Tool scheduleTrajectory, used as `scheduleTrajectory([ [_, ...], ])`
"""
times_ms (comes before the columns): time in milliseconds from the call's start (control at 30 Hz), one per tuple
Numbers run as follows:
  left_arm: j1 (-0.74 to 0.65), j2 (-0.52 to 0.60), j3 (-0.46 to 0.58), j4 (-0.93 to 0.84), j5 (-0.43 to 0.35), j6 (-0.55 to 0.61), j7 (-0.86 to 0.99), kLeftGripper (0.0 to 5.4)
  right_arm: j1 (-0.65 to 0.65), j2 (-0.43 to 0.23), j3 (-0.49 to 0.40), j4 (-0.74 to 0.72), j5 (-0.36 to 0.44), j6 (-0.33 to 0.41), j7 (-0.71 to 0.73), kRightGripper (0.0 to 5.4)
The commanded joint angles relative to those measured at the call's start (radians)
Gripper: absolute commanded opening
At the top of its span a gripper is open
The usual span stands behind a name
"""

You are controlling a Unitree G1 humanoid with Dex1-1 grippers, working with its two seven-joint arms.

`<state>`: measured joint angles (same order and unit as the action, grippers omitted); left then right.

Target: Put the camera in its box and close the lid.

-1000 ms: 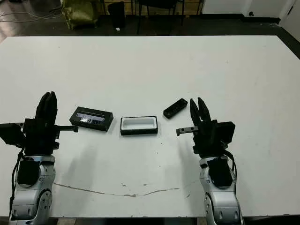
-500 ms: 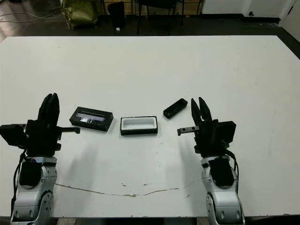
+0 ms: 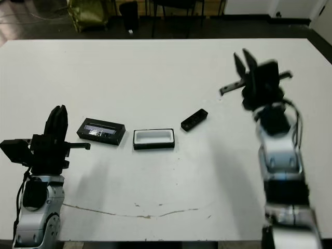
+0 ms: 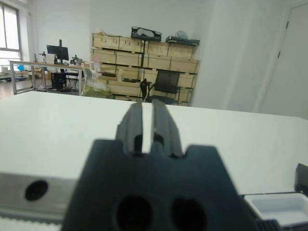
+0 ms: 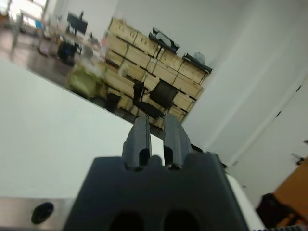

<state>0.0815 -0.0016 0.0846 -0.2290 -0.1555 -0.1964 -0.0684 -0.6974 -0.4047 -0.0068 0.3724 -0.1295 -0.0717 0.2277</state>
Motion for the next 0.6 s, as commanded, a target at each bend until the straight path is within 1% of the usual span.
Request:
scheduleTrajectory([
  [33,0.017,0.004,0.002,0.005,0.009,0.013,0.006,0.02,-0.113,-0.023,0.062,0.178,-0.075,-0.043,0.009,0.00],
  [100,0.020,0.002,0.001,0.003,0.005,0.013,0.004,0.02,-0.188,-0.025,0.104,0.283,-0.124,-0.046,0.014,0.00],
  [233,0.024,0.002,0.001,0.003,0.008,0.010,0.004,0.02,-0.311,-0.011,0.171,0.491,-0.179,-0.068,0.054,0.00],
  [333,0.028,0.001,0.000,-0.005,0.014,0.020,0.011,0.02,-0.386,0.004,0.216,0.624,-0.214,-0.052,0.089,0.00],
  [400,0.030,0.002,0.000,-0.009,0.013,0.024,0.011,0.02,-0.415,0.011,0.244,0.676,-0.233,-0.062,0.117,0.00],
  [467,0.030,0.003,0.000,-0.005,0.007,0.019,0.007,0.02,-0.436,0.021,0.272,0.711,-0.254,-0.057,0.139,0.00],
  [533,0.031,0.002,-0.002,-0.005,0.009,0.018,0.007,0.02,-0.452,0.035,0.299,0.734,-0.277,-0.044,0.160,0.00],
  [600,0.033,0.000,-0.005,-0.008,0.008,0.022,0.008,0.02,-0.457,0.048,0.320,0.750,-0.292,-0.047,0.176,0.00],
])
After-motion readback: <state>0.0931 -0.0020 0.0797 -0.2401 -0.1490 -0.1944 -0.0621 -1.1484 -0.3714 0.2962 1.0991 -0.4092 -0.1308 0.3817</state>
